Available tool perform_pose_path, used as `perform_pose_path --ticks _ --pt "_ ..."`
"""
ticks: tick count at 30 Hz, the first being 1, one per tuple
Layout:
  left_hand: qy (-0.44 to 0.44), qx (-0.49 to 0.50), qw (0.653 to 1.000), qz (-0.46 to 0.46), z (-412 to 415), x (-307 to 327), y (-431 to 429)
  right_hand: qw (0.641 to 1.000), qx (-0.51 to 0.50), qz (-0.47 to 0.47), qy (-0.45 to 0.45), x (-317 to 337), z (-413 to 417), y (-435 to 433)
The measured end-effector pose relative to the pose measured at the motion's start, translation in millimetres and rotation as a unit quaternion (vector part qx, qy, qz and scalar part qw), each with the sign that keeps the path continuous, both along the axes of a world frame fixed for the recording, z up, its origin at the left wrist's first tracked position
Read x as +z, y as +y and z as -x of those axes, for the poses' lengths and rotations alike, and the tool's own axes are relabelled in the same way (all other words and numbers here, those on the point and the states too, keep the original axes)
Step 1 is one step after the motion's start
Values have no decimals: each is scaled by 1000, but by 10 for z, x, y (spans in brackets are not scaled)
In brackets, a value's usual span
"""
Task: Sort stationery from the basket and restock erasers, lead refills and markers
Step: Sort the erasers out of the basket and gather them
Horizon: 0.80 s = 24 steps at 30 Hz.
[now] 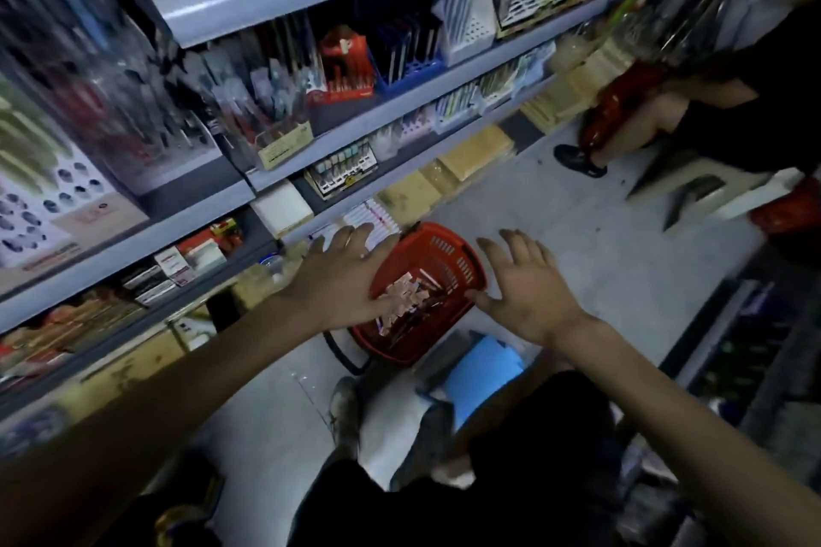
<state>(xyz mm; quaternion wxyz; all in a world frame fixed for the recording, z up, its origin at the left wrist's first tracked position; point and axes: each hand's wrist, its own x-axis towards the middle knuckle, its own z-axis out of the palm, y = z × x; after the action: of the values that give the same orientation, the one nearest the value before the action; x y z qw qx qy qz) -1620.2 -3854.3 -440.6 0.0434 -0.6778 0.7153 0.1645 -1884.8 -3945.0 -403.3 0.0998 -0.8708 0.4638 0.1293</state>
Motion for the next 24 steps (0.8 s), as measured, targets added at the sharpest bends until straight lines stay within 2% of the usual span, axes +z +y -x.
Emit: perform_pose_path --ticks 6,11,14,17,19,21,24 --pt "15 73 997 5 -44 -234 -387 996 79 -25 16 -154 -227 -926" --pt "23 184 983 -9 170 -675 -750 981 185 -54 7 -648 -284 -1712" --pt "35 276 960 -3 472 -1198 -1017 959 275 -64 -39 -1358 -283 -2236" --pt "40 378 925 19 782 -1905 -1263 945 311 -68 -74 -2384 -204 -2705" --pt "43 421 906 18 959 -2423 -1346 943 320 -73 -59 -3081 -91 -2845" --pt "35 443 896 8 1061 -2965 -1364 939 328 -75 -71 -3682 -17 -2890" --pt "9 427 904 -23 1093 -3778 -1339 928 356 -59 -91 -4508 -24 -2922"
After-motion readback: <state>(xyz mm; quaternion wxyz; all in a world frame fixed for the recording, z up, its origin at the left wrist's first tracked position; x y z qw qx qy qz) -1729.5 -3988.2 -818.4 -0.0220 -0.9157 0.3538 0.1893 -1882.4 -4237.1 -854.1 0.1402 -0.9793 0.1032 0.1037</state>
